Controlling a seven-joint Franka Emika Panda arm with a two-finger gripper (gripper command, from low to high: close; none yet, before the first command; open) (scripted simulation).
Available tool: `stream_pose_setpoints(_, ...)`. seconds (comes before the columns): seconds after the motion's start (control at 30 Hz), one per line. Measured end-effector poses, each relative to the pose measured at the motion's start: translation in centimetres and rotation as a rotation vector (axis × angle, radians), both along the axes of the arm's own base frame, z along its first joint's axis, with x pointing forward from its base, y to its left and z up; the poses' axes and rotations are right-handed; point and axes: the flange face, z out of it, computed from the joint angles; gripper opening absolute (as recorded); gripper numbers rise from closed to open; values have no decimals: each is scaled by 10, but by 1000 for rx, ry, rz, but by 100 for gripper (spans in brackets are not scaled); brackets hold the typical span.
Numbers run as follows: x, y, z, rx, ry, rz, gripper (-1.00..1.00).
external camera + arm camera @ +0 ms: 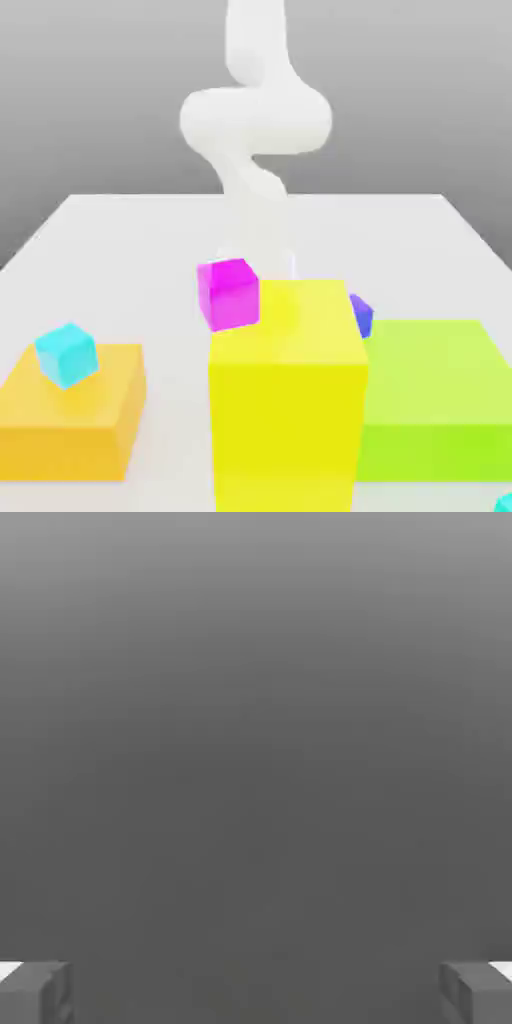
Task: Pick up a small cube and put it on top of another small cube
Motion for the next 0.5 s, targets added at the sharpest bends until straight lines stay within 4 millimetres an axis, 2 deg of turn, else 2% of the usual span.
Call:
stream_pose_setpoints(0.27,90,59,-87,-57,181,56,0)
stream_pose_setpoints(0.5,144,116,-181,-94,330,120,0)
